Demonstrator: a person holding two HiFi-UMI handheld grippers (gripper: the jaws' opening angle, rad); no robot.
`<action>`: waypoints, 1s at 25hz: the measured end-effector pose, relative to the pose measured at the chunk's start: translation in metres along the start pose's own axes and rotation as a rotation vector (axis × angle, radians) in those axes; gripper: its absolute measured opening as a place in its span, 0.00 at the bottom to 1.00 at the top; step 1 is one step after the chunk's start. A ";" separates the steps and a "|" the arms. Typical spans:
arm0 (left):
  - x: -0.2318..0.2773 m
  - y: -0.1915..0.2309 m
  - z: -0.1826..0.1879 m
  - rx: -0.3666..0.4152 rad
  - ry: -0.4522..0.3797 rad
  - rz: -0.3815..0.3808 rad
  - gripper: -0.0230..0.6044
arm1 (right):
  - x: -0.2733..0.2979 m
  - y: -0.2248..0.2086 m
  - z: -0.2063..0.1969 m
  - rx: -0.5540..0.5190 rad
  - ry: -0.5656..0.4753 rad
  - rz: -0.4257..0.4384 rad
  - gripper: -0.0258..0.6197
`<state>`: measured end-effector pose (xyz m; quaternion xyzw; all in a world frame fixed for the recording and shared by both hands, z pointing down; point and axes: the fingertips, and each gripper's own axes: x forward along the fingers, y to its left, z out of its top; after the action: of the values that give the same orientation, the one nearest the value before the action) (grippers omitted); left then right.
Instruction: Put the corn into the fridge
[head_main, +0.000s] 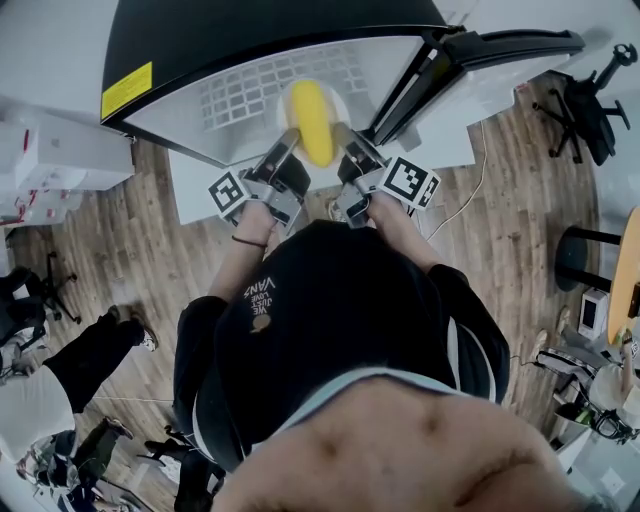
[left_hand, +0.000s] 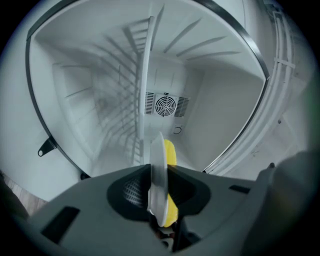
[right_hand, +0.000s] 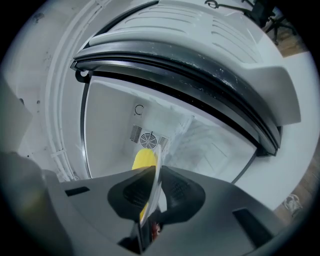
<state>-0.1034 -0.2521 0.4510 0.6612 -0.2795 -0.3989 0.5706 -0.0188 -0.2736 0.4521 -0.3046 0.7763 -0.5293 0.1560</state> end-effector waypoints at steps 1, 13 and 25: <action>0.001 0.001 0.000 0.000 -0.001 0.000 0.16 | 0.001 0.000 0.001 -0.002 0.000 0.007 0.08; 0.017 0.011 0.015 -0.029 -0.033 0.018 0.16 | 0.021 -0.007 0.016 0.005 0.018 0.020 0.08; 0.021 0.017 0.028 -0.064 -0.071 0.033 0.16 | 0.036 -0.011 0.019 0.005 0.038 0.009 0.08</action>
<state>-0.1150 -0.2877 0.4627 0.6232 -0.2976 -0.4212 0.5879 -0.0321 -0.3132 0.4576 -0.2907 0.7793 -0.5360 0.1445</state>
